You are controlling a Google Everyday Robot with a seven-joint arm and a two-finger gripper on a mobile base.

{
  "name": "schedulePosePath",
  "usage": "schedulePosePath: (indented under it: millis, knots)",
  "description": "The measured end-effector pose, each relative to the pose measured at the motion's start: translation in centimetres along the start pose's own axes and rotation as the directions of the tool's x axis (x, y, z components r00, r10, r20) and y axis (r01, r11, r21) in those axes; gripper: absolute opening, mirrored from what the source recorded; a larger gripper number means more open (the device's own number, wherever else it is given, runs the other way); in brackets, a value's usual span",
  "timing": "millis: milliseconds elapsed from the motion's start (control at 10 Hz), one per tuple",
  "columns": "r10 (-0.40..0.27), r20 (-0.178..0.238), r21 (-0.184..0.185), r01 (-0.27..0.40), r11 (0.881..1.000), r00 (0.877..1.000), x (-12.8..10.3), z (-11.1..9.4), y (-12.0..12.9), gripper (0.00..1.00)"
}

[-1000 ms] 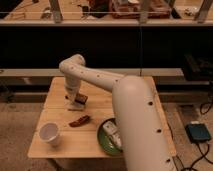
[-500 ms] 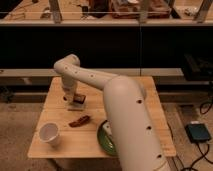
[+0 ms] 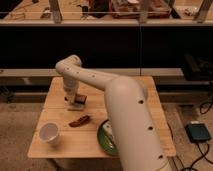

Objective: Place the eraser on the white sponge

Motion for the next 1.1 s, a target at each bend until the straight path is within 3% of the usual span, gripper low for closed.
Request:
schedulePosePath:
  millis: [500,1100]
  knots:
    - [-0.003,-0.004,0.000,0.003,1.000,1.000,0.05,0.10,0.00,0.76]
    - [-0.009,0.006,-0.011,0.009,1.000,1.000,-0.10,0.11,-0.12,0.80]
